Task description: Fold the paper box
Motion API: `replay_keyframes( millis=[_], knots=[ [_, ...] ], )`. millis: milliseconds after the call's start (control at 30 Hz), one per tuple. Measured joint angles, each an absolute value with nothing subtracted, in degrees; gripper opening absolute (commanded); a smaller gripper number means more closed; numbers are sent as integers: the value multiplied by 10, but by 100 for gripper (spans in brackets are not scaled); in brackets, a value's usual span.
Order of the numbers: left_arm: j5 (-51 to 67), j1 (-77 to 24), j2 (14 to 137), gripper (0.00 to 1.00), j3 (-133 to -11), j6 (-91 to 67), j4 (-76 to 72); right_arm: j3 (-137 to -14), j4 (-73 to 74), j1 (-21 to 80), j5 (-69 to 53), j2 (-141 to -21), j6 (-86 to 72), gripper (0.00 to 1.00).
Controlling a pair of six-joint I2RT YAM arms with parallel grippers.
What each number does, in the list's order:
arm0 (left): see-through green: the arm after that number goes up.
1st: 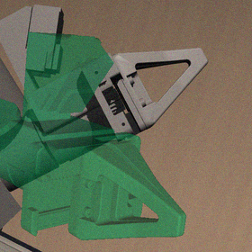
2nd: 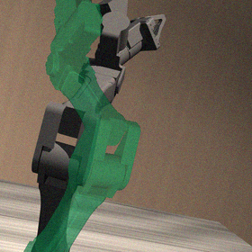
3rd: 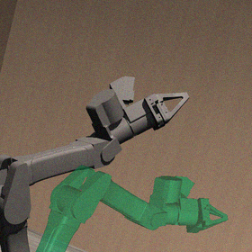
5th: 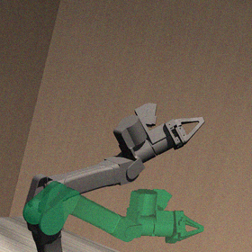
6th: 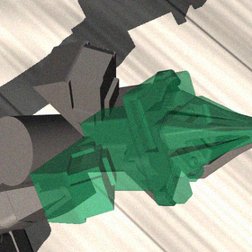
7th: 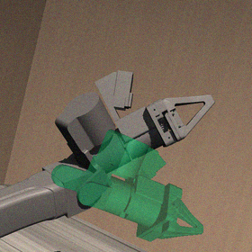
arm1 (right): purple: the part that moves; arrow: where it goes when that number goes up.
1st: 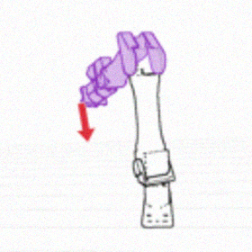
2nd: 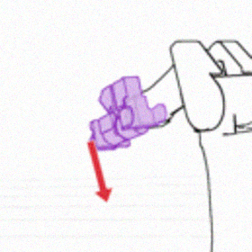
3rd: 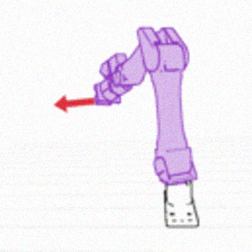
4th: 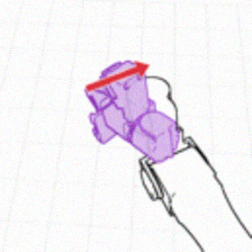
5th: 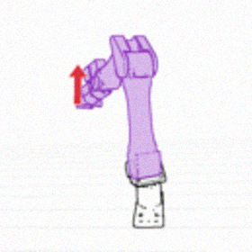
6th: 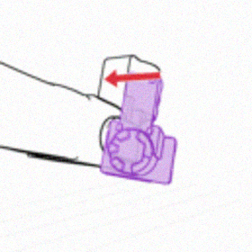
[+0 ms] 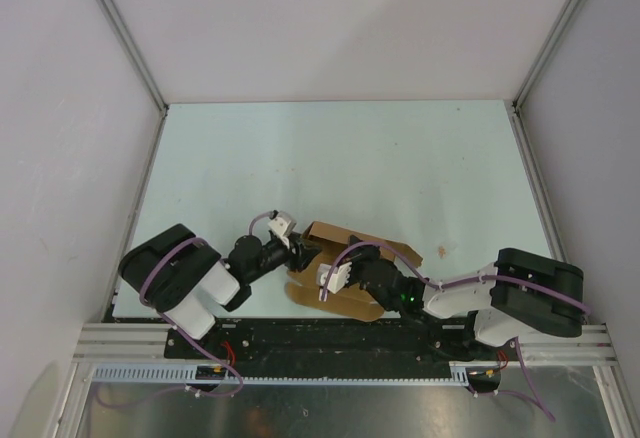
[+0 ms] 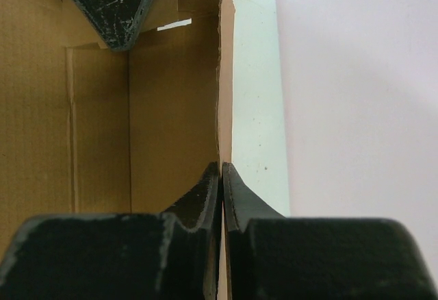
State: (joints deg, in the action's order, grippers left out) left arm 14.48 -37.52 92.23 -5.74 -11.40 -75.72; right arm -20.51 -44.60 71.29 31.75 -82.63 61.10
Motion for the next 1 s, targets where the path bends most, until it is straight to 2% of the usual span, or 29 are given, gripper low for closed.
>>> replay_keyframes(
  millis=[100, 633, 800, 1000],
  knots=[
    [137, -375, 923, 50, -57, -113, -758, -205, -448, 714, 319, -827, 611, 6],
    [138, -379, 934, 46, -65, -109, -758, -206, -448, 715, 322, -829, 610, 6],
    [120, -394, 941, 51, -71, -105, -758, -206, -445, 715, 322, -829, 610, 7],
    [81, -418, 948, 56, -76, -99, -757, -207, -435, 719, 324, -827, 602, 16]
  ],
)
